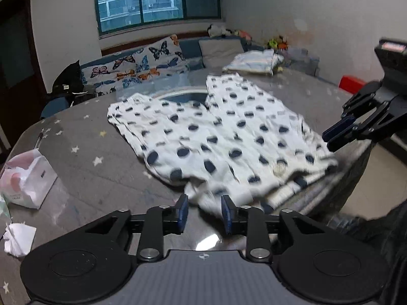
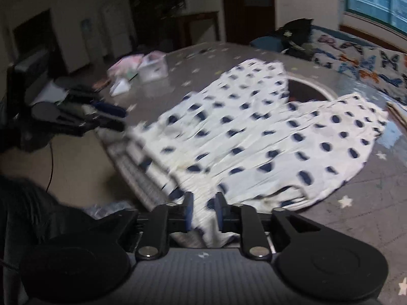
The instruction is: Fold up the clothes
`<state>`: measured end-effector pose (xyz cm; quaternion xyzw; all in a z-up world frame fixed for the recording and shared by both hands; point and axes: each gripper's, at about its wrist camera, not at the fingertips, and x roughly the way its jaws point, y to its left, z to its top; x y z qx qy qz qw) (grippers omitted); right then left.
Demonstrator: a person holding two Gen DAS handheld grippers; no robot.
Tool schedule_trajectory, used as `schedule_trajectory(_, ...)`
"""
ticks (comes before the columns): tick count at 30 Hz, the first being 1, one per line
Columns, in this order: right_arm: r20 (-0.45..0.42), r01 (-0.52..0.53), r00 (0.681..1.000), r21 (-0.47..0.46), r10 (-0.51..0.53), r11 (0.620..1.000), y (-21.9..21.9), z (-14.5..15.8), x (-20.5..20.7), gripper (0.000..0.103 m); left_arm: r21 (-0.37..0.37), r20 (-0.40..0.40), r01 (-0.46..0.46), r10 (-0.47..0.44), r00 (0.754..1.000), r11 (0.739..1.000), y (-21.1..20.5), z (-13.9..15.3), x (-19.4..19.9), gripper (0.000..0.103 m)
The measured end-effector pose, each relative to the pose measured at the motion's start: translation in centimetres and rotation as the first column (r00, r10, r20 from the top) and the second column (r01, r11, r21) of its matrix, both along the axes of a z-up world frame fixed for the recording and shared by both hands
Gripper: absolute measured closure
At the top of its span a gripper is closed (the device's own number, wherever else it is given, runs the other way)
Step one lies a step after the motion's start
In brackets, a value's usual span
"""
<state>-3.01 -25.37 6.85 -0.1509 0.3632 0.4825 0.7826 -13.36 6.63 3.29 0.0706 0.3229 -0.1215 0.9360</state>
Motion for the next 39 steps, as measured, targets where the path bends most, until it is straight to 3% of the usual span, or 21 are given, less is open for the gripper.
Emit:
schedule_trajectory(5, 0.017, 0.094, 0.995, -0.002, -0.094, 0.996, 0.1, -0.7, 2.2, 0.083, -0.104, -0.001, -0.065, 0.065, 0.998, 0.992, 1.4, 0.9, 2.5, 0.071)
schedule_trajectory(13, 0.059, 0.181, 0.982, -0.036, -0.178, 0.983, 0.5, -2.2, 4.0, 0.077, -0.160, -0.038, -0.136, 0.132, 0.991, 0.978, 0.8, -0.9, 9.2, 0.080)
schedule_trajectory(19, 0.064, 0.205, 0.978, -0.071, -0.200, 0.976, 0.4, -3.3, 3.9, 0.077, -0.099, -0.080, -0.176, 0.169, 0.982, 0.979, 0.0, -3.1, 13.4, 0.085)
schedule_trajectory(21, 0.064, 0.210, 0.977, -0.087, -0.205, 0.974, 0.2, -3.6, 3.9, 0.077, -0.040, -0.077, -0.185, 0.181, 0.980, 0.982, -0.3, -3.8, 13.6, 0.087)
schedule_trajectory(25, 0.051, 0.223, 0.974, -0.089, -0.219, 0.971, -0.4, -4.0, 3.7, 0.077, 0.006, -0.066, -0.205, 0.205, 0.977, 0.979, 0.5, -4.4, 13.0, 0.089)
schedule_trajectory(33, 0.031, 0.209, 0.978, -0.105, -0.207, 0.972, -0.9, -3.6, 3.9, 0.076, 0.014, -0.068, -0.224, 0.224, 0.972, 0.975, 1.4, -4.2, 12.7, 0.088)
schedule_trajectory(39, 0.031, 0.187, 0.982, -0.025, -0.186, 0.982, -1.4, -1.0, 4.6, 0.071, 0.011, -0.043, -0.212, 0.212, 0.976, 0.977, 0.8, -2.8, 12.6, 0.086)
